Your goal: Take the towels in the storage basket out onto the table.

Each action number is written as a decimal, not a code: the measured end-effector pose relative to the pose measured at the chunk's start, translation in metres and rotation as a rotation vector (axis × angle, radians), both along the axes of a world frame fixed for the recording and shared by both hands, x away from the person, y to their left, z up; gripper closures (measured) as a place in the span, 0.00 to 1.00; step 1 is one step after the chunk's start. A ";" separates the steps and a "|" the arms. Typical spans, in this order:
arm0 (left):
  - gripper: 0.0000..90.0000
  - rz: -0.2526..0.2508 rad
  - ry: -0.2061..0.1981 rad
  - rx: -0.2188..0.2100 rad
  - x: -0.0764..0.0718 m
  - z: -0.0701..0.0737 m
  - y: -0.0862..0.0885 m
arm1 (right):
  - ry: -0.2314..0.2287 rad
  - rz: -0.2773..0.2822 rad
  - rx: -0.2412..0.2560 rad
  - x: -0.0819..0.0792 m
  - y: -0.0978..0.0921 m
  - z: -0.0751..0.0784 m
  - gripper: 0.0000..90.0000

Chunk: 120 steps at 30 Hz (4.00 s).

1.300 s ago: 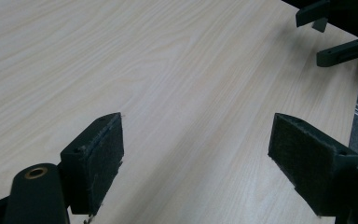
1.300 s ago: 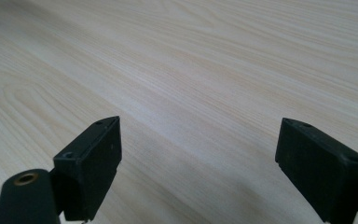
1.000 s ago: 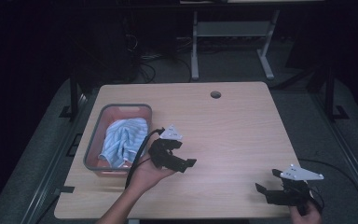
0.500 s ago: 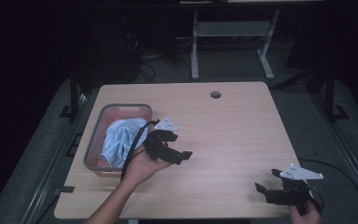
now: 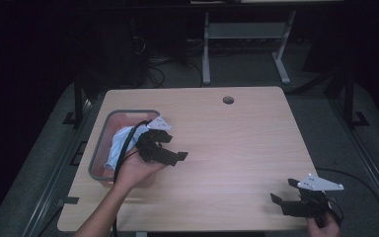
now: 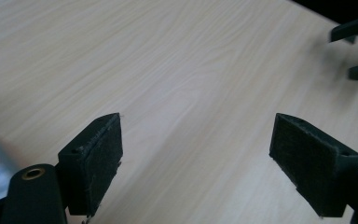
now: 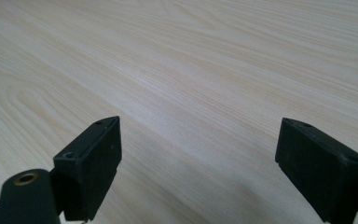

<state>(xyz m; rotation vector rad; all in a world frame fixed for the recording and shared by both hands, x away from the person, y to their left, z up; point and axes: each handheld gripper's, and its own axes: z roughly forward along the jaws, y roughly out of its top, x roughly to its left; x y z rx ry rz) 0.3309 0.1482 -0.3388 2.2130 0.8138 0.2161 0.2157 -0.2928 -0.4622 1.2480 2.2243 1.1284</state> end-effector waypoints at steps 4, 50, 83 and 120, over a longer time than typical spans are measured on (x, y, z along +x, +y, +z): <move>0.19 0.029 0.002 -0.009 0.004 0.003 0.013 | -0.003 0.007 -0.003 0.000 0.000 0.000 0.15; 0.19 0.376 0.110 0.011 0.043 -0.022 0.126 | -0.005 0.008 -0.007 -0.001 0.000 0.001 0.15; 0.43 0.440 0.295 0.363 0.069 -0.073 0.094 | -0.014 0.035 -0.001 -0.001 0.002 0.003 0.15; 0.69 0.438 0.343 0.445 0.073 -0.080 0.094 | -0.034 0.022 0.008 -0.003 0.002 0.004 0.15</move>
